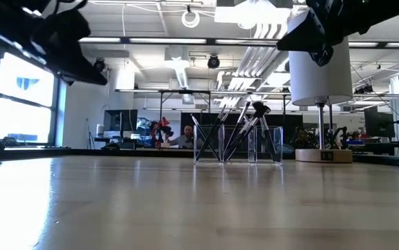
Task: Put items in baskets/containers
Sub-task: Return to Home Position
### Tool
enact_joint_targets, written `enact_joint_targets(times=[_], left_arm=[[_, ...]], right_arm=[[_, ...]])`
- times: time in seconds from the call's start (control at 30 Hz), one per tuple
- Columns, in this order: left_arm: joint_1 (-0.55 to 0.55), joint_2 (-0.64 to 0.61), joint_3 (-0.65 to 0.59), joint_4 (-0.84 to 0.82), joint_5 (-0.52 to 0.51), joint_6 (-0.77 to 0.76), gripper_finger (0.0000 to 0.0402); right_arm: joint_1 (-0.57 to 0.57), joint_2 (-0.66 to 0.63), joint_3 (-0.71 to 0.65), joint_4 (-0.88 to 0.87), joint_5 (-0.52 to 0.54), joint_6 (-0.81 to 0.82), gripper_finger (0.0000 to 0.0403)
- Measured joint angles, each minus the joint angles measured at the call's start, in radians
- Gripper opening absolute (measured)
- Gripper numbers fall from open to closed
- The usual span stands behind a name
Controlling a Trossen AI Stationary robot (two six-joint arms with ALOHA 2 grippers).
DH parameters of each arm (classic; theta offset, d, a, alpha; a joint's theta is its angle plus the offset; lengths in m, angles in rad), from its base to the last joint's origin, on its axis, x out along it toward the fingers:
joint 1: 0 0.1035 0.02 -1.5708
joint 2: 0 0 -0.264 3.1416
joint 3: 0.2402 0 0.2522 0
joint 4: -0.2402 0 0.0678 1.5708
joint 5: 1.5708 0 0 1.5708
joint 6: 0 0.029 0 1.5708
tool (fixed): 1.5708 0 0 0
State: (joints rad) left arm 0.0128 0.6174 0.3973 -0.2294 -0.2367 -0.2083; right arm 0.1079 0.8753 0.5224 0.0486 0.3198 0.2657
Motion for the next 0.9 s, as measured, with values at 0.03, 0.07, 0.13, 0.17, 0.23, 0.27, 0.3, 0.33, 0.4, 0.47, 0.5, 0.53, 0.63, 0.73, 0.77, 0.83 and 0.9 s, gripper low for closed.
enact_joint_targets(times=[0.03, 0.07, 0.13, 0.17, 0.23, 0.27, 0.3, 0.33, 0.4, 0.47, 0.5, 0.53, 0.63, 0.73, 0.77, 0.83, 0.9], left_arm=[[0.000, -0.047, -0.028, -0.003, 0.005, -0.003, 0.0001], [0.000, -0.099, -0.052, -0.001, 0.011, -0.005, 0.0001], [0.000, -0.193, -0.094, 0.017, 0.011, -0.005, 0.0001], [0.000, -0.244, -0.111, 0.017, 0.010, -0.005, 0.0001], [0.000, -0.341, -0.142, 0.013, 0.010, 0.001, 0.0001], [0.000, -0.388, -0.156, 0.010, 0.010, 0.001, 0.0001], [0.000, -0.433, -0.171, 0.002, 0.012, 0.002, 0.0000], [0.000, -0.476, -0.187, -0.010, 0.018, 0.002, 0.0000], [0.000, -0.557, -0.227, -0.014, 0.053, 0.006, 0.0000], [0.000, -0.620, -0.271, -0.008, 0.110, 0.018, 0.0000], [0.000, -0.615, -0.287, 0.022, 0.134, 0.020, 0.0000], [0.000, -0.612, -0.302, 0.052, 0.156, 0.020, 0.0000], [0.000, -0.582, -0.340, 0.139, 0.229, 0.028, 0.0000], [0.000, -0.551, -0.358, 0.185, 0.261, 0.030, 0.0000], [0.000, -0.555, -0.358, 0.186, 0.261, 0.029, 0.0001], [0.000, -0.556, -0.357, 0.182, 0.261, 0.023, 0.0002], [0.000, -0.553, -0.357, 0.179, 0.248, 0.021, 0.0002]], right_arm=[[0.000, 0.000, 0.000, 0.000, 0.011, 0.011, 0.0008], [0.000, 0.000, 0.000, 0.000, 0.020, 0.027, 0.0010], [-0.002, 0.000, 0.000, 0.000, 0.027, 0.047, 0.0010], [-0.003, 0.000, 0.000, -0.001, 0.027, 0.047, 0.0008], [-0.003, 0.000, 0.000, -0.005, 0.027, 0.047, 0.0003], [-0.003, 0.000, 0.000, -0.008, 0.027, 0.044, 0.0002], [-0.003, 0.000, 0.000, -0.008, 0.026, 0.044, 0.0003], [-0.003, 0.000, 0.000, -0.008, 0.026, 0.044, 0.0004], [-0.003, 0.000, 0.000, -0.008, 0.026, 0.047, 0.0006], [-0.003, 0.000, 0.000, -0.008, 0.015, 0.048, 0.0004], [-0.003, 0.000, 0.000, -0.008, 0.007, 0.048, 0.0002], [-0.003, 0.000, 0.000, -0.007, -0.002, 0.048, 0.0002], [-0.003, 0.000, 0.000, -0.011, -0.017, 0.048, 0.0004], [-0.004, 0.000, 0.000, -0.021, -0.041, 0.030, 0.0002], [-0.004, 0.000, 0.000, -0.025, -0.042, 0.015, 0.0002], [-0.003, -0.003, 0.000, -0.058, -0.045, -0.001, 0.0002], [-0.003, -0.005, 0.000, -0.099, -0.052, -0.015, 0.0002]])
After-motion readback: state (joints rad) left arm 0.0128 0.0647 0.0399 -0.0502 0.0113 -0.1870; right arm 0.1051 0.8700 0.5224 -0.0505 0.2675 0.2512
